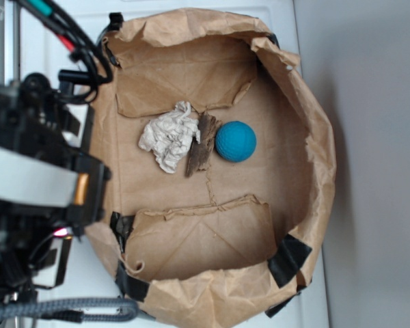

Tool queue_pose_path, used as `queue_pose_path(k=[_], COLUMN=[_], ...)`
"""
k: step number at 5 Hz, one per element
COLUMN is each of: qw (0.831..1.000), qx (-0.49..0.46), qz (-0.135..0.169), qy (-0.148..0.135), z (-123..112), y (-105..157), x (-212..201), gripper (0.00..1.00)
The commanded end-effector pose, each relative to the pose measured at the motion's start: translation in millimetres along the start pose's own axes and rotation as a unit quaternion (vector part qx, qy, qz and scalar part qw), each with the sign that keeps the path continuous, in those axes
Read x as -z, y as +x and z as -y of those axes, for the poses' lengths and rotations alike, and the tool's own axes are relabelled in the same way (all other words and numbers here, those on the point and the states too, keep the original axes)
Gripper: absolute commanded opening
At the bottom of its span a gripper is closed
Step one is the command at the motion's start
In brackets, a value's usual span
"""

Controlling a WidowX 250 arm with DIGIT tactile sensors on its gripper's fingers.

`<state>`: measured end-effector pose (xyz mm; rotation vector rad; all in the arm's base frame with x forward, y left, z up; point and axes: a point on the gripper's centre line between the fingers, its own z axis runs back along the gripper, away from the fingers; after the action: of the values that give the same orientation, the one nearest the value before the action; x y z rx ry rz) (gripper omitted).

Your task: Grab the white paper.

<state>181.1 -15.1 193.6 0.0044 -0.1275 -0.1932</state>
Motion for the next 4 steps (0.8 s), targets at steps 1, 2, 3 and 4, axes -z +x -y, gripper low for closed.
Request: queue_pose_path(k=[1, 2, 3, 4], qw=[0.997, 0.995, 0.998, 1.0], qx=[-0.06, -0.075, -0.051, -0.018], qz=[-0.054, -0.056, -0.029, -0.007], qy=[0.017, 0.033, 0.032, 0.011], z=[-58, -77, -88, -84], y=[62, 75, 69, 59], x=[73, 92, 98, 106], gripper=[1.0, 1.0, 1.0, 1.0])
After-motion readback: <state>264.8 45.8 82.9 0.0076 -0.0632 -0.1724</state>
